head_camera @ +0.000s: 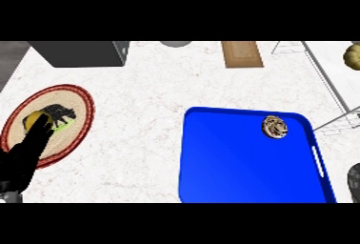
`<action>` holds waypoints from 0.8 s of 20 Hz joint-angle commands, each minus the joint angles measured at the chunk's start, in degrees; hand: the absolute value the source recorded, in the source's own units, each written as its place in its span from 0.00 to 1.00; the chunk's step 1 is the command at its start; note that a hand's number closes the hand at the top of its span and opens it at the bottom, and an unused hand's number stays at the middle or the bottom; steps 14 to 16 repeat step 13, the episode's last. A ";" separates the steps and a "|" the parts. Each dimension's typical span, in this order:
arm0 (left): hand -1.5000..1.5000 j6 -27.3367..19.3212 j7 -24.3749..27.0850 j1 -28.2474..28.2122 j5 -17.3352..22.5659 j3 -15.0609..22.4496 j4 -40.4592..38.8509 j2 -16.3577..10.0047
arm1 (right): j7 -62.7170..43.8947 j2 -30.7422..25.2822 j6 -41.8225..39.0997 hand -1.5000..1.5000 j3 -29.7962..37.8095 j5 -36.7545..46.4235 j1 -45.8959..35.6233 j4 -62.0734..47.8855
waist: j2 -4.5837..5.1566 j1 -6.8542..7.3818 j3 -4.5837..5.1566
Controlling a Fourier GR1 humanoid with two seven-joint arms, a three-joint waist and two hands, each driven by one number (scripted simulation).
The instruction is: Pick the squash from the tray and place it in the tiered shelf
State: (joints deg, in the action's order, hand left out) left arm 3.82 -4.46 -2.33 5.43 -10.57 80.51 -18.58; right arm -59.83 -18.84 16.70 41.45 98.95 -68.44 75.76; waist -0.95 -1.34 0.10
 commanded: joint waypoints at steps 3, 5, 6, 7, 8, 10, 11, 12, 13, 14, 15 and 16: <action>0.50 -1.11 0.68 -1.75 -0.91 0.24 -0.04 1.17 | -8.21 5.27 -16.69 0.00 -6.06 8.87 -1.83 20.65 | -0.81 -1.16 0.15; 0.50 -0.80 -0.50 -2.17 -0.35 0.28 1.25 1.15 | -8.36 6.89 -22.68 0.00 -6.63 10.73 -2.02 26.74 | -1.10 -1.49 0.12; 0.50 -0.91 -0.10 -1.70 -0.08 -0.25 1.15 1.01 | -9.24 9.88 -24.36 0.00 -7.35 12.33 -0.82 29.73 | -1.18 -1.68 0.14; 0.50 0.52 -0.46 -2.53 1.18 -1.41 0.99 -0.25 | -8.60 9.63 -28.61 0.00 -7.84 13.61 -2.05 31.94 | -1.23 -1.45 0.14; 0.50 -0.24 -1.26 0.04 0.74 -2.09 -0.39 -1.18 | -8.92 12.02 -31.05 0.00 -8.78 14.91 -2.38 33.81 | -1.22 -2.28 0.20; 0.50 0.10 -0.84 -3.07 0.33 -0.34 0.93 0.57 | -5.91 13.07 -36.58 0.00 -10.23 15.91 -3.08 40.83 | -1.84 -2.42 0.13; 0.50 -0.73 -1.51 -1.90 -0.27 0.33 1.75 1.03 | -6.91 15.47 -38.94 0.00 -12.59 19.40 -3.43 42.31 | -1.56 -2.10 0.18; 0.50 -0.93 -0.27 -2.78 0.08 -0.69 0.69 1.09 | -5.45 15.31 -41.56 0.00 -12.90 20.65 -3.57 45.35 | -1.85 -2.66 0.23; 0.50 -0.82 -0.77 -1.53 0.07 -1.06 0.60 0.24 | -4.43 15.91 -44.28 0.00 -15.08 22.59 -5.42 47.35 | -1.74 -2.71 0.26; 0.50 -0.82 -0.77 -1.53 0.07 -1.06 0.60 0.24 | -4.43 15.91 -44.28 0.00 -15.08 22.59 -5.42 47.35 | -1.74 -2.71 0.26; 0.50 -0.82 -0.77 -1.53 0.07 -1.06 0.60 0.24 | -4.43 15.91 -44.28 0.00 -15.08 22.59 -5.42 47.35 | -1.74 -2.71 0.26; 0.50 -0.82 -0.77 -1.53 0.07 -1.06 0.60 0.24 | -4.43 15.91 -44.28 0.00 -15.08 22.59 -5.42 47.35 | -1.74 -2.71 0.26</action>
